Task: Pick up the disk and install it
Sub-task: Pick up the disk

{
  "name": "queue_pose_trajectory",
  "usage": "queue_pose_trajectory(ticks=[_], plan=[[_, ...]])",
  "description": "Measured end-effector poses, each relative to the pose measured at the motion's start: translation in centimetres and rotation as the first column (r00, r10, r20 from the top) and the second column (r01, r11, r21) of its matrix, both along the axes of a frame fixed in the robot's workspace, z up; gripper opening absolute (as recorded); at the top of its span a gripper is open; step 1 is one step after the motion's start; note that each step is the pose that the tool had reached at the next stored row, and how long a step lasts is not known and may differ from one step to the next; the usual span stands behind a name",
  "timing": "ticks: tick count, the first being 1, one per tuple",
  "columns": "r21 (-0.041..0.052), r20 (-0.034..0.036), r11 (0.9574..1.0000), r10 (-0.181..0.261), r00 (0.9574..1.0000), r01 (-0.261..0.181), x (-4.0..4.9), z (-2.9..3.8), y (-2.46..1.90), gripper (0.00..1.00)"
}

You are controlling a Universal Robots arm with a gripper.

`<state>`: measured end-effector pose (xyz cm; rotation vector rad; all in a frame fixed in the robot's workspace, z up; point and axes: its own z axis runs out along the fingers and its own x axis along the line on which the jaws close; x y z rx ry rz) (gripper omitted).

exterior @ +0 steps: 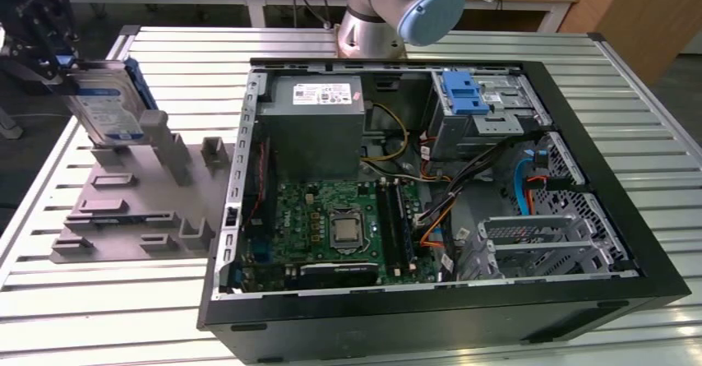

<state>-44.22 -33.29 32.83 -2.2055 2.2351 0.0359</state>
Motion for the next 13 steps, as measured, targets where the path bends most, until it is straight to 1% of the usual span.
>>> queue_pose_trajectory(ticks=[13], plan=[[0.0002,0.0005,1.0,0.0,1.0,0.0,0.0,1.56,0.0,0.36]])
